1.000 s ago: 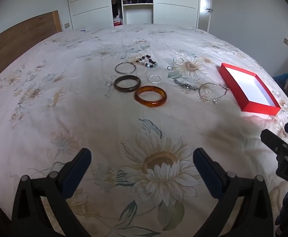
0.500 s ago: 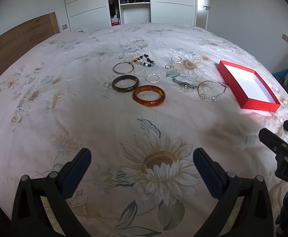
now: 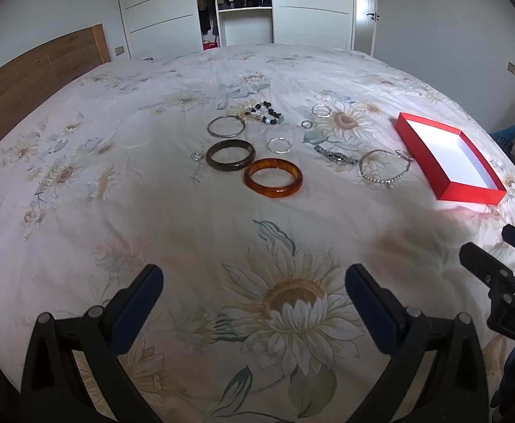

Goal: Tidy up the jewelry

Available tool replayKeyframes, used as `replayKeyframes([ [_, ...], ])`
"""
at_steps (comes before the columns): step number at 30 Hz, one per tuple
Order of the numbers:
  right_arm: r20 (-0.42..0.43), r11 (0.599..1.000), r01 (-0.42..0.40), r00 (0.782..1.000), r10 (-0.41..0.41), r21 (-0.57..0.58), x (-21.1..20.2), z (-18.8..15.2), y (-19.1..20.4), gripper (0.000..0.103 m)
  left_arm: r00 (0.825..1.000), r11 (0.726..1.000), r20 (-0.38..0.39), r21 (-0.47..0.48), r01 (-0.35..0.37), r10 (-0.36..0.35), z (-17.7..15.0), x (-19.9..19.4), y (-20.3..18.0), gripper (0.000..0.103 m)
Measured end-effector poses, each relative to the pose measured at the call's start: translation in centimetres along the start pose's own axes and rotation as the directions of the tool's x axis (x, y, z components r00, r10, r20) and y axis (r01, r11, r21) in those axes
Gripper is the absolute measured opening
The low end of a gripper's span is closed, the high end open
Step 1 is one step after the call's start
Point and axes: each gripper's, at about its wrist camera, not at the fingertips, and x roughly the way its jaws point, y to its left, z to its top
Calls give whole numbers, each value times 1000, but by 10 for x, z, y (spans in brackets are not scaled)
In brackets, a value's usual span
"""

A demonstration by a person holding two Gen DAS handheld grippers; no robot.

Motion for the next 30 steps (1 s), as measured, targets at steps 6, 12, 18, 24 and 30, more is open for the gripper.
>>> replayKeyframes([
  [6,-1,1000,-14,1000,14,-1,2,2,2,98,1000,1000,-5,1,-8,8,2,4,0,103],
  [12,-2,1000,-29,1000,29,-8,5,5,6,98,999,1000,-35,0,-15,15,1,14,0,103],
  [18,-7,999,-43,999,43,-14,10,9,8,97,998,998,-16,-7,-63,63,4,17,3,103],
  [24,-11,998,-54,998,54,-13,15,11,10,97,997,997,2,-3,-82,82,9,16,8,103],
  [30,-17,998,-63,998,63,-8,21,14,9,97,997,997,-17,13,-78,78,13,20,7,103],
])
